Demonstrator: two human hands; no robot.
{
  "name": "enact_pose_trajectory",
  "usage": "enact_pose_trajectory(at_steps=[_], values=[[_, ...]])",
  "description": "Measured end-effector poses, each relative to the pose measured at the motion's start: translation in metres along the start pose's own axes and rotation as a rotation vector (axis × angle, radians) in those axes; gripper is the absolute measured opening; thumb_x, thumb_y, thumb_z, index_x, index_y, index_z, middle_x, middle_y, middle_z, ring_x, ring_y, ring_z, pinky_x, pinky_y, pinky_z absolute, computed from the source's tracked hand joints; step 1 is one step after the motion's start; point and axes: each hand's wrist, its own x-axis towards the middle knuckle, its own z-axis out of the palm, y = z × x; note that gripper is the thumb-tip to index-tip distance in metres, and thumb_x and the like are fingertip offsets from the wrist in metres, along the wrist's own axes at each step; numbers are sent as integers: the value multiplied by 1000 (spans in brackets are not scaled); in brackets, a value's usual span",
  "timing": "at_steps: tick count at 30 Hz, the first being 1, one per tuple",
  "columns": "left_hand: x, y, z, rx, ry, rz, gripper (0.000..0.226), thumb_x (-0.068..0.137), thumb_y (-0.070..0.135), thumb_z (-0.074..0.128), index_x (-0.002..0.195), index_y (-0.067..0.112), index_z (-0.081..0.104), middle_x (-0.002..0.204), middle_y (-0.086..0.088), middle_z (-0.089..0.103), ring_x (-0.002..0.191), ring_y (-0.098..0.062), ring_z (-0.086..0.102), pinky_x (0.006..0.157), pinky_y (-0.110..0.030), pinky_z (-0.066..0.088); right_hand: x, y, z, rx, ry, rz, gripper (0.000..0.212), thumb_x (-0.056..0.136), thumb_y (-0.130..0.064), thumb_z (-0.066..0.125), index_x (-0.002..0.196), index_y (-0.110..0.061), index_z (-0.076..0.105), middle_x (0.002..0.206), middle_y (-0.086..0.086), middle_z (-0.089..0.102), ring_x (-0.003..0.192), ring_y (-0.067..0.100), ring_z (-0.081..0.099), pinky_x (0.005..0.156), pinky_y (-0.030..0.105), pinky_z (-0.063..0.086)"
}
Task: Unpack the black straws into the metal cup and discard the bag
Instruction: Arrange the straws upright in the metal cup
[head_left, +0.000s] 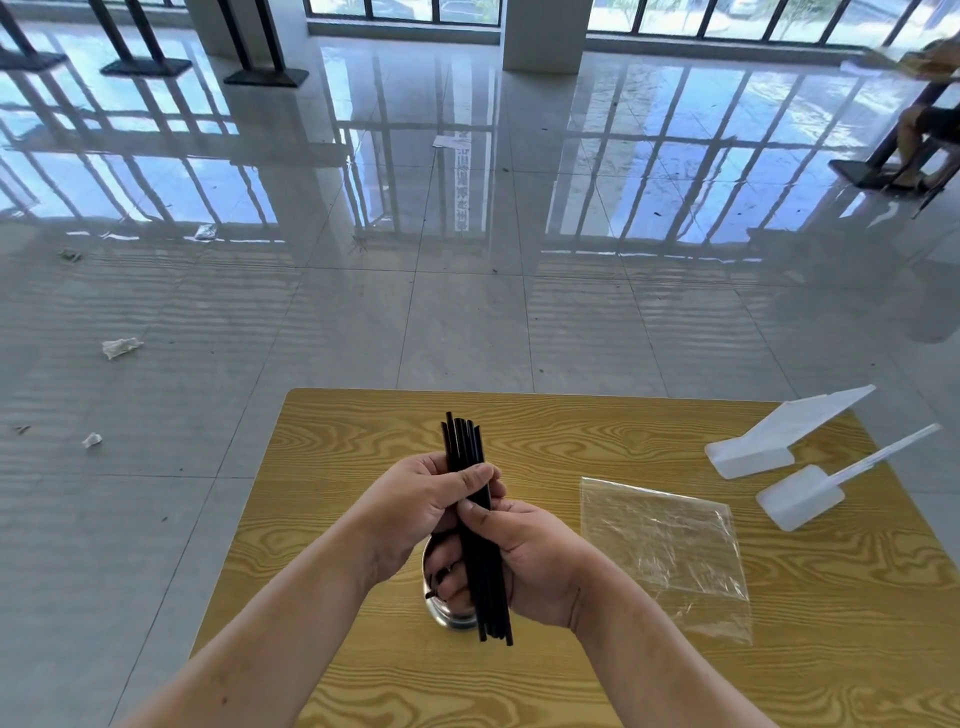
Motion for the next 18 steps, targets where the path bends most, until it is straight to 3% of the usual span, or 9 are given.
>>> enact_pose_trajectory(at_steps=[5, 9, 15, 18], values=[[3, 7, 2, 48, 59, 60, 30, 82, 35, 82, 92, 7, 83, 97, -16, 81, 86, -23, 78, 72, -23, 60, 2, -5, 0, 11, 48, -48, 29, 97, -33, 73, 110, -8, 77, 98, 21, 76, 77, 30, 75, 72, 39, 62], [6, 7, 4, 59, 105, 89, 28, 79, 36, 84, 86, 10, 82, 89, -15, 79, 77, -22, 74, 63, -23, 57, 5, -5, 3, 38, 32, -87, 21, 100, -31, 69, 106, -13, 80, 97, 19, 76, 74, 29, 75, 69, 38, 62], [5, 9, 2, 38, 82, 72, 39, 88, 35, 81, 101, -1, 78, 93, -16, 77, 65, -18, 72, 57, -21, 56, 4, -5, -1, 42, 23, -111, 30, 100, -33, 70, 118, -10, 74, 97, 20, 76, 73, 28, 75, 68, 38, 62], [4, 8, -1, 40, 75, 75, 32, 91, 32, 79, 100, 2, 80, 99, -18, 80, 76, -21, 77, 64, -21, 57, 3, -6, -4, 45, 19, -120, 33, 100, -34, 71, 121, -9, 73, 96, 20, 76, 72, 27, 76, 67, 38, 62]])
